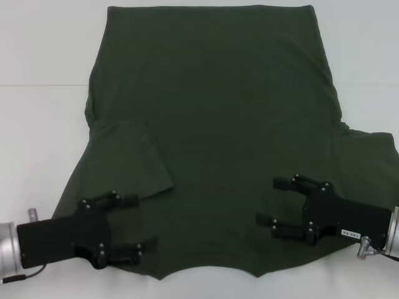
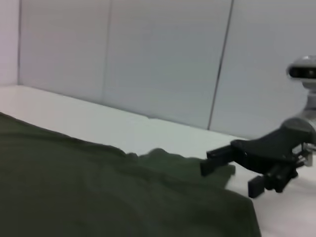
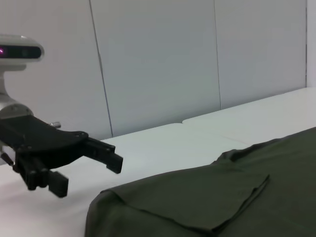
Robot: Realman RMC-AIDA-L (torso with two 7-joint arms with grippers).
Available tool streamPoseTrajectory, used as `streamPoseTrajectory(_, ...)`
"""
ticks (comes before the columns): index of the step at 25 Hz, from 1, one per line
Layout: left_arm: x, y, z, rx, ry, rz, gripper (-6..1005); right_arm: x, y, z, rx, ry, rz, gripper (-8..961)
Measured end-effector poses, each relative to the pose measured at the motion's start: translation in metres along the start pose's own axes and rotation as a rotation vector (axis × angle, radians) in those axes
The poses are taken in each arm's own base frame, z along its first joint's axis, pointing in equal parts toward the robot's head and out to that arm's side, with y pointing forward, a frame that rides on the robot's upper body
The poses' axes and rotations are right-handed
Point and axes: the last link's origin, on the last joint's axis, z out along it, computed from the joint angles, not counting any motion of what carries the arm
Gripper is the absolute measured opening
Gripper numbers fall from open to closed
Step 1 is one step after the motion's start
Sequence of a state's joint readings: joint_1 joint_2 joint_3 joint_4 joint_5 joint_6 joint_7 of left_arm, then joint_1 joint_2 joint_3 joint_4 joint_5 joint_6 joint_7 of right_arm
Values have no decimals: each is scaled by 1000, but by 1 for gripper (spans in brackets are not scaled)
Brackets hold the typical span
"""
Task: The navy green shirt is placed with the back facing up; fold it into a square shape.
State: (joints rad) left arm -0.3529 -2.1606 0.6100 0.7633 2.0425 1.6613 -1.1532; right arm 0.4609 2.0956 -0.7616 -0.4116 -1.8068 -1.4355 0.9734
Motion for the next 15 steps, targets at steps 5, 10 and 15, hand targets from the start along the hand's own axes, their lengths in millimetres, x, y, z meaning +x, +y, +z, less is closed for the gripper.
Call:
streamPoseTrajectory(5,3,-2,5,-18,-11,13,935,3,-2,0,17,16,-2,911)
streamPoseTrajectory(10,5,-4,5,-18,-17,-9,934,1,-7,-1,47,4,5,911)
streamPoseTrajectory(15,3,-8,2,18,-23,-15,934,-6,-14,-9,97,-47,71,912)
